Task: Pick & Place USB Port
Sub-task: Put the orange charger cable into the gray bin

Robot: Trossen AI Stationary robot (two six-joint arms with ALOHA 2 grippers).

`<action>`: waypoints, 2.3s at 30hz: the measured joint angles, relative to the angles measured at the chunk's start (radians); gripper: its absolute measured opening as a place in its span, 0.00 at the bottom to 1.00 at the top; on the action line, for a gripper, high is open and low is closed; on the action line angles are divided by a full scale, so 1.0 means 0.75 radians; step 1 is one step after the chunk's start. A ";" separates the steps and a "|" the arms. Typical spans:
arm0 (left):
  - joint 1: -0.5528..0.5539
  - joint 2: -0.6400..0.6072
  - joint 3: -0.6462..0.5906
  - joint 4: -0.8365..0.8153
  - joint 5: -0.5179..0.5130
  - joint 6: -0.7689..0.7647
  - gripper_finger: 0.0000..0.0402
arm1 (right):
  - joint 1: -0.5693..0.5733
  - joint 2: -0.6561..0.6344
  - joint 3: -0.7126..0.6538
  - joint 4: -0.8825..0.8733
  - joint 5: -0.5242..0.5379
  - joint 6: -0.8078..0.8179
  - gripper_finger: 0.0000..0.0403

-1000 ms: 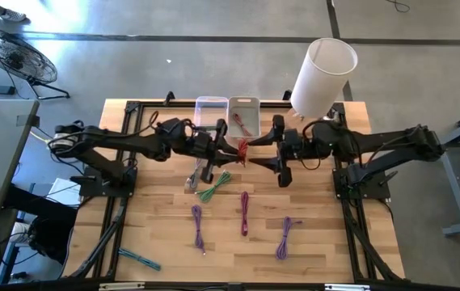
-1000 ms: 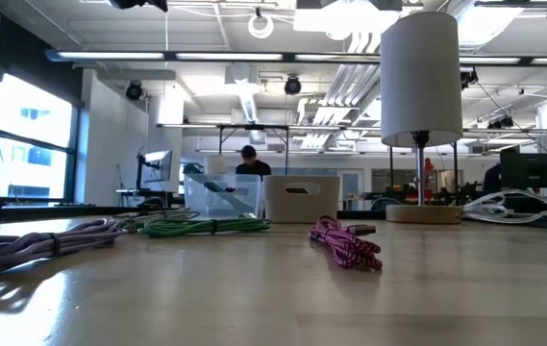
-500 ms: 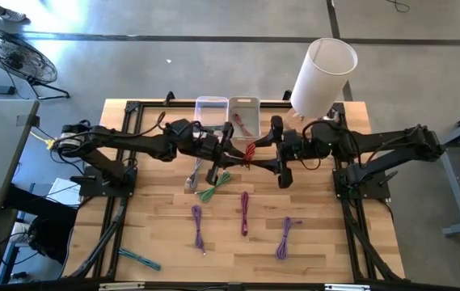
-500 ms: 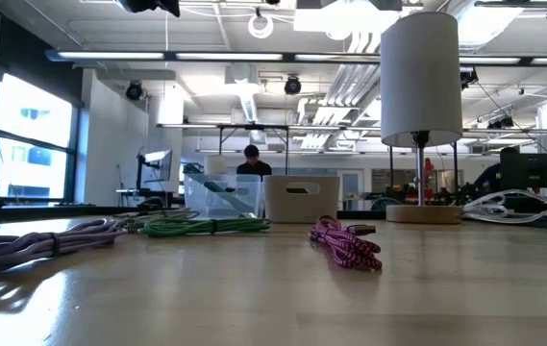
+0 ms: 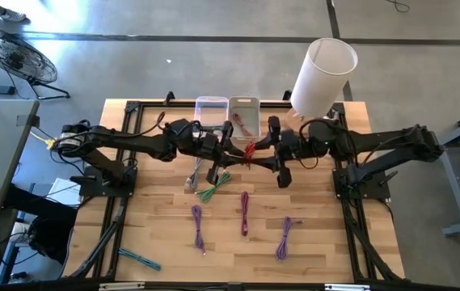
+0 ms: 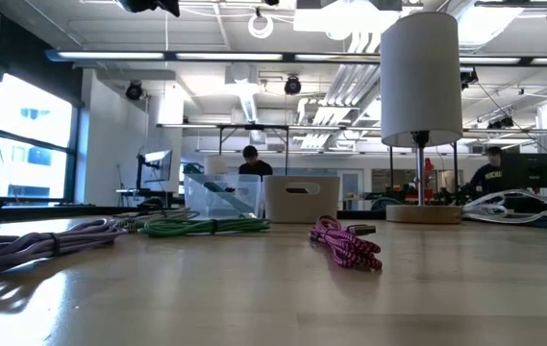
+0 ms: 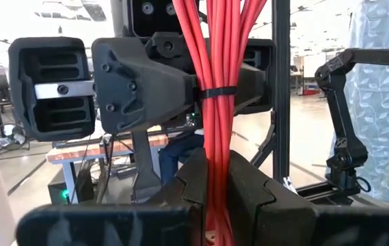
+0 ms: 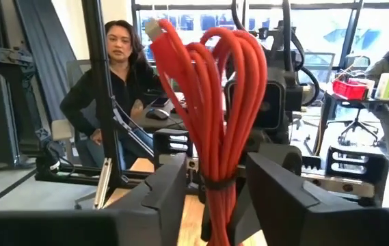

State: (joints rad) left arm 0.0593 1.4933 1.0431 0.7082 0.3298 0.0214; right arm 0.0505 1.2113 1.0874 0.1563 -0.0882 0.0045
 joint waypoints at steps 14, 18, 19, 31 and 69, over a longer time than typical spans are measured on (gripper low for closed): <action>0.002 -0.003 -0.001 -0.040 0.035 -0.104 0.17 | 0.023 0.013 0.000 -0.026 0.136 -0.015 0.06; 0.002 -0.005 0.000 -0.084 0.098 -0.173 0.28 | 0.046 -0.006 0.001 -0.078 0.199 -0.009 0.06; 0.003 -0.010 0.000 -0.107 0.112 -0.174 0.30 | 0.055 -0.008 0.011 -0.115 0.218 -0.020 0.06; 0.117 -0.090 -0.001 -0.261 0.460 -0.146 0.32 | 0.290 -0.005 0.335 -0.692 0.950 -0.032 0.06; 0.154 -0.773 -0.002 -1.475 0.312 0.314 0.01 | -0.387 0.701 0.428 -0.707 0.792 0.803 0.06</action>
State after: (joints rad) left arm 0.1745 0.9134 1.0420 -0.3979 0.5641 0.2567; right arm -0.2394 1.7372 1.4082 -0.3737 0.5058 0.6066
